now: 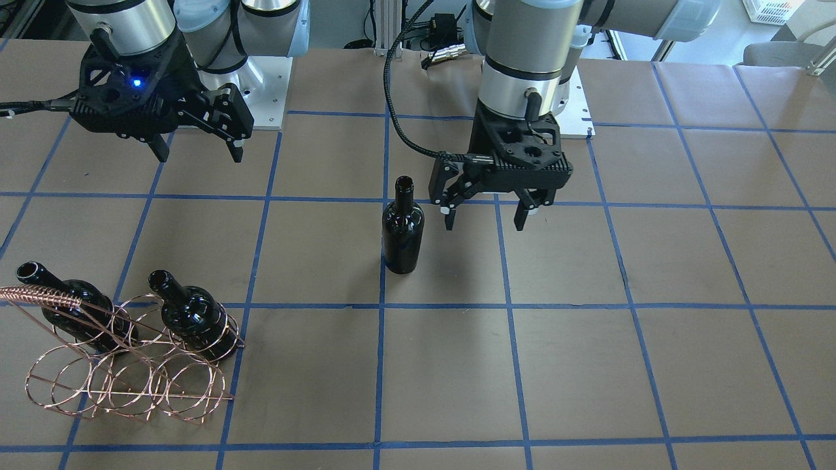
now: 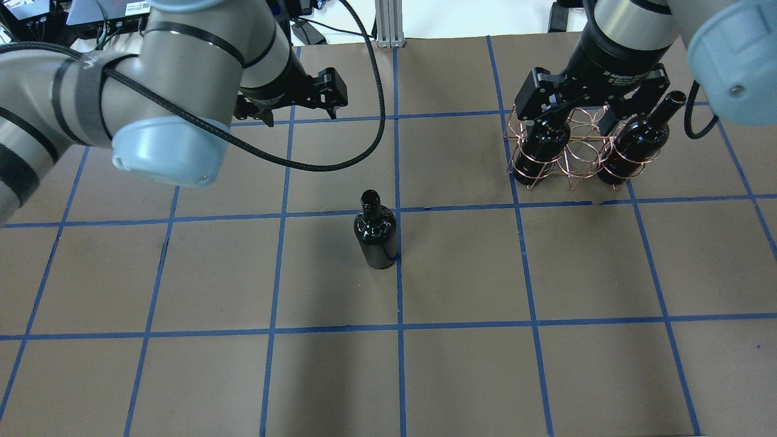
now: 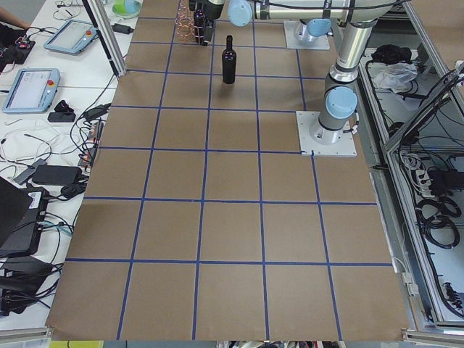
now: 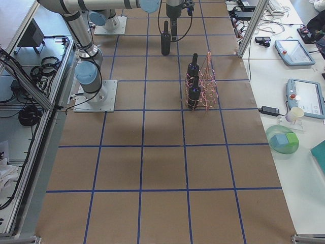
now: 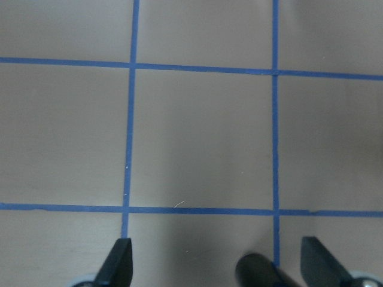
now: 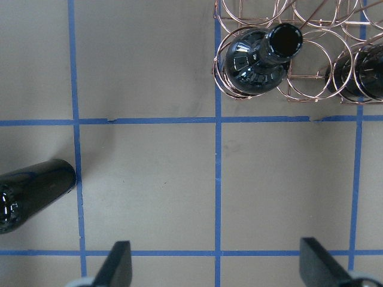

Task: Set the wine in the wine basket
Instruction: 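Open the left gripper and raise it away from the bottle, then move the right gripper from the wire rack over the bottle neck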

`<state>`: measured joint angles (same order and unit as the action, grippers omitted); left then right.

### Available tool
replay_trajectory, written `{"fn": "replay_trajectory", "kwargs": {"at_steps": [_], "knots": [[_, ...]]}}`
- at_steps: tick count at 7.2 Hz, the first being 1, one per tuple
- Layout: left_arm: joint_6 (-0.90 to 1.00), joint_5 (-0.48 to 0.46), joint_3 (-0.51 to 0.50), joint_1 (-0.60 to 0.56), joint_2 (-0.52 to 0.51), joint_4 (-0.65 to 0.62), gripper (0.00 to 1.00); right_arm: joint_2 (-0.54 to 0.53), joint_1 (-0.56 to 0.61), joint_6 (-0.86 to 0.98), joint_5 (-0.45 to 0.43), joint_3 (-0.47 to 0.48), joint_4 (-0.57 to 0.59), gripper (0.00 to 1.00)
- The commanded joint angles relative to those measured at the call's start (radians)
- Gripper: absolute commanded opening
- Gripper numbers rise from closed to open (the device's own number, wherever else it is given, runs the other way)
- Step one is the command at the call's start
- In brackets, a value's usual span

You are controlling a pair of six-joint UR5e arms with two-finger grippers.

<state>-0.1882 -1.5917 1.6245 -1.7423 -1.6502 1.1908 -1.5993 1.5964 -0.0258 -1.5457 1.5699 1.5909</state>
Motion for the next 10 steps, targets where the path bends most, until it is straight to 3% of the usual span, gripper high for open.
{"fn": "replay_trajectory", "kwargs": {"at_steps": [1, 2, 5, 10], "knots": [[0.198, -0.001, -0.017, 0.087, 0.041, 0.173, 1.0, 0.025, 0.081, -0.009, -0.013, -0.013, 0.018, 1.0], [0.257, 0.007, -0.017, 0.119, 0.047, 0.181, 1.0, 0.071, 0.15, -0.002, -0.06, -0.031, 0.059, 1.0], [0.265, 0.012, -0.015, 0.127, 0.058, 0.185, 1.0, 0.232, 0.314, -0.096, -0.068, -0.151, 0.083, 1.0], [0.265, 0.004, 0.006, 0.13, 0.064, 0.188, 1.0, 0.304, 0.477, -0.205, -0.059, -0.148, 0.115, 1.0]]}}
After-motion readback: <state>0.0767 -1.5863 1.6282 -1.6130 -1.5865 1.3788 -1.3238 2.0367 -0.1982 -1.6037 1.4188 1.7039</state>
